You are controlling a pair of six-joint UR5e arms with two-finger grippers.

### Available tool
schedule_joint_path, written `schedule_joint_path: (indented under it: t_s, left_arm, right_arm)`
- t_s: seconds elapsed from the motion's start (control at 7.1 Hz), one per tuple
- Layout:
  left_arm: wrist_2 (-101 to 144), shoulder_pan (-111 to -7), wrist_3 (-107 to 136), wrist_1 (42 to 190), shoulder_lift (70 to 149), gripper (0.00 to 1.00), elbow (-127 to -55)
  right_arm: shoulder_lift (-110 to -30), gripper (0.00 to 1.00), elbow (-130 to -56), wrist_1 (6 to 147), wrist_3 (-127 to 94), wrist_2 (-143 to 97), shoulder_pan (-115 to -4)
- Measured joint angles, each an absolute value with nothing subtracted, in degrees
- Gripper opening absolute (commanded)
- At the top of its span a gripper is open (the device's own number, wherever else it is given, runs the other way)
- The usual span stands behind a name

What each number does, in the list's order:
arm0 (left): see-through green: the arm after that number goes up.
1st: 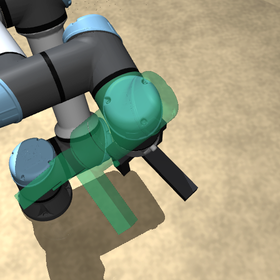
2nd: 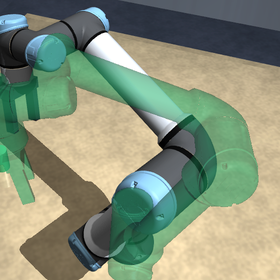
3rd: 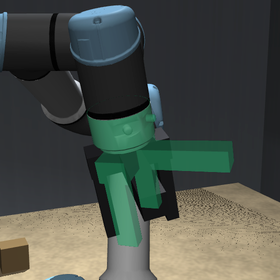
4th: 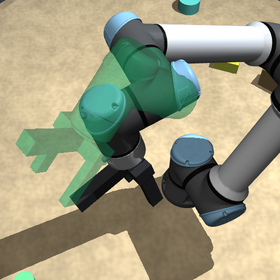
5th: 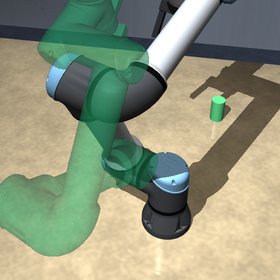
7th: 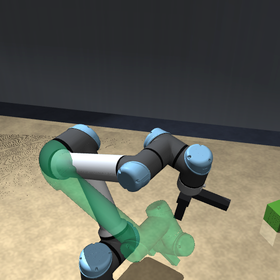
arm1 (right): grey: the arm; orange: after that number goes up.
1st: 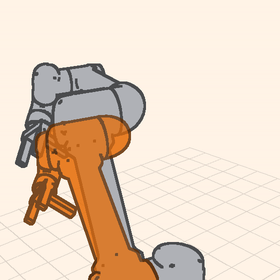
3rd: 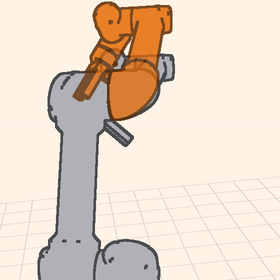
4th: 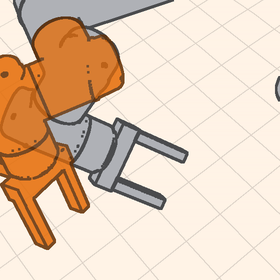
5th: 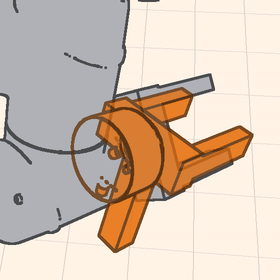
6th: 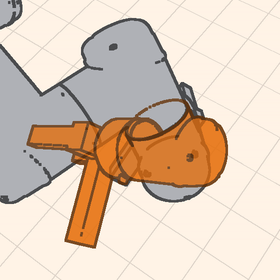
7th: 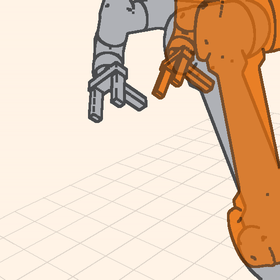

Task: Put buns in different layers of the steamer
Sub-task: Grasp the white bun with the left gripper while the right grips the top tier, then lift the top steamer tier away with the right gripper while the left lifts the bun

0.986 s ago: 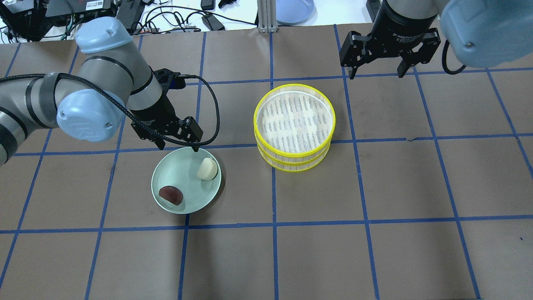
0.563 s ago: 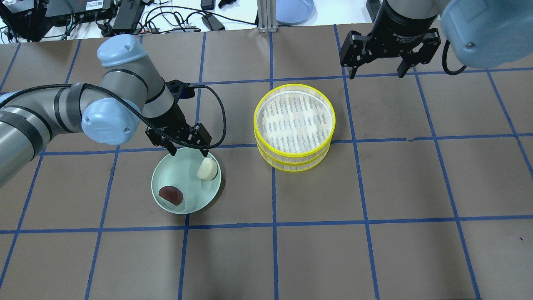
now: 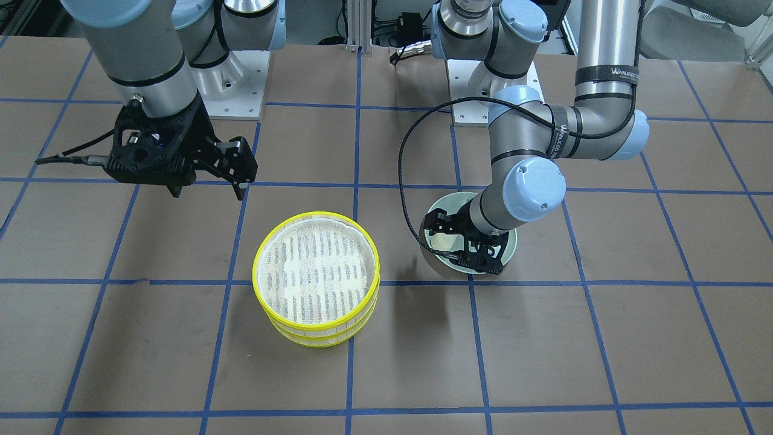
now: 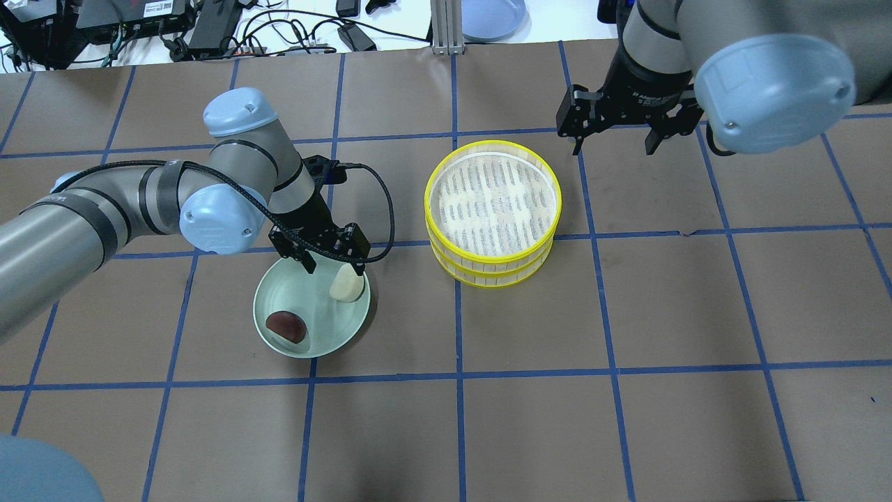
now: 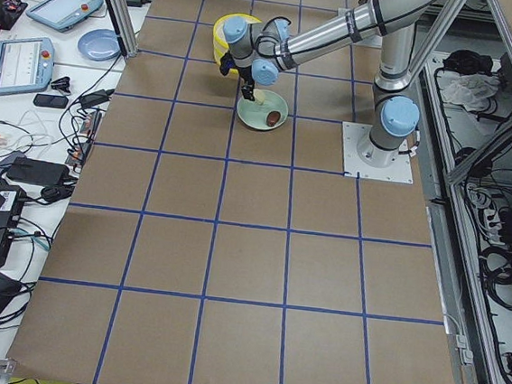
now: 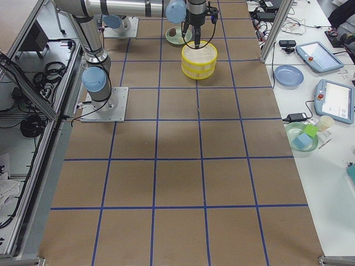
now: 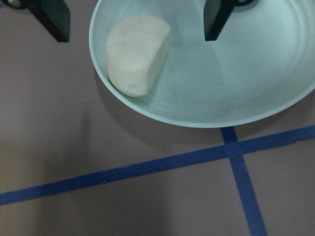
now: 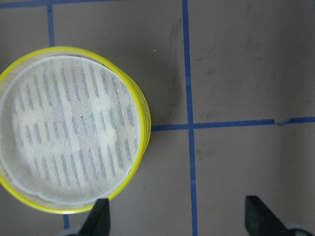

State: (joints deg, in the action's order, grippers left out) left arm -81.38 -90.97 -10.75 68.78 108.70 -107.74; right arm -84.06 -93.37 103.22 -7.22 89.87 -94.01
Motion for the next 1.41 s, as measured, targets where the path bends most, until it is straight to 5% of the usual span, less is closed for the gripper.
schedule_joint_path:
  t_s: [0.28, 0.42, 0.56, 0.7, 0.99, 1.41]
  left_arm:
    - [-81.63, -91.67, -10.68, 68.74, 110.01, 0.92, -108.01]
    - [-81.9, -91.99, -10.7, 68.73, 110.36, 0.73, -108.01]
    - [-82.02, -92.12, -10.73, 68.75, 110.55, 0.29, -108.02]
    - [-81.96, -92.14, -10.78, 68.79, 110.61, 0.0, -107.95]
    - [-81.92, -92.12, -10.81, 68.87, 110.5, 0.0, -107.43]
    - [-81.94, -92.3, -10.82, 70.05, 108.51, 0.0, -104.26]
  right_arm:
    - [-78.22, 0.95, -95.16, 107.39, -8.36, 89.84, -94.78]
    - [-75.44, 0.9, -95.36, 108.55, -8.52, 89.81, -95.35]
    - [-73.03, 0.71, -95.41, 109.67, -8.54, 89.79, -95.69]
    - [-71.36, 0.43, -95.43, 110.57, -8.49, 89.8, -95.82]
    - [-69.58, 0.0, -95.45, 111.25, -8.38, 89.76, -95.87]
    - [-69.35, 0.0, -95.35, 111.17, -8.07, 89.82, -95.84]
